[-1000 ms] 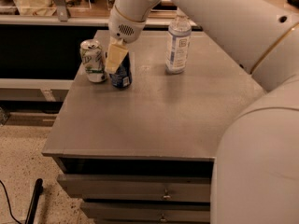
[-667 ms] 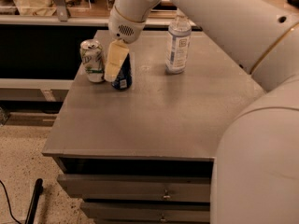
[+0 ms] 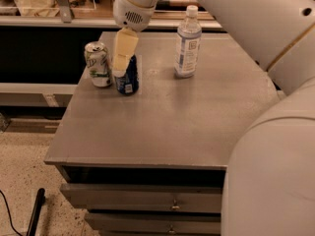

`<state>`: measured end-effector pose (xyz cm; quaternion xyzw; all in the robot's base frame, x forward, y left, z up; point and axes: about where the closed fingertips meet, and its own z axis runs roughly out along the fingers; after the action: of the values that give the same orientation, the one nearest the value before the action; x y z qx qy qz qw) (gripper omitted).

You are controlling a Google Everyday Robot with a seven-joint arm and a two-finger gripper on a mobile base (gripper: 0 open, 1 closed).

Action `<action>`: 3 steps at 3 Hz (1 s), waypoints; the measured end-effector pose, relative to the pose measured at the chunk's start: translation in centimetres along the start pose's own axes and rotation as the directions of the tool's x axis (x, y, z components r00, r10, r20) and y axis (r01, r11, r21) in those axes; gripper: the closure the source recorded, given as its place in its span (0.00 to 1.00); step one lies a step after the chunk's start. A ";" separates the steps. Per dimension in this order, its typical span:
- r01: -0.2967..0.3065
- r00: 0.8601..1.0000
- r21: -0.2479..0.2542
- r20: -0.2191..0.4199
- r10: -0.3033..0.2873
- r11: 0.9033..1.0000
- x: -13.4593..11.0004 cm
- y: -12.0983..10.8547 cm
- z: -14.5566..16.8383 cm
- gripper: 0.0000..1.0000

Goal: Move pepsi can near 7up can

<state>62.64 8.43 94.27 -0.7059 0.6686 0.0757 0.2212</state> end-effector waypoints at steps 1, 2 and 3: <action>0.028 1.000 0.014 -0.014 -0.028 1.000 0.3 -0.4 -1.6 0.00; 0.088 0.996 -0.005 -0.006 -0.088 0.996 1.8 0.1 -3.0 0.00; 0.124 0.992 -0.006 -0.006 -0.124 0.992 1.8 0.1 -2.9 0.00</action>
Offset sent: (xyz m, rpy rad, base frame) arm -0.0150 -0.0631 0.0293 -0.0425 -0.0621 0.2166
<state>62.16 5.61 96.13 -0.7469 0.6240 0.0617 0.2214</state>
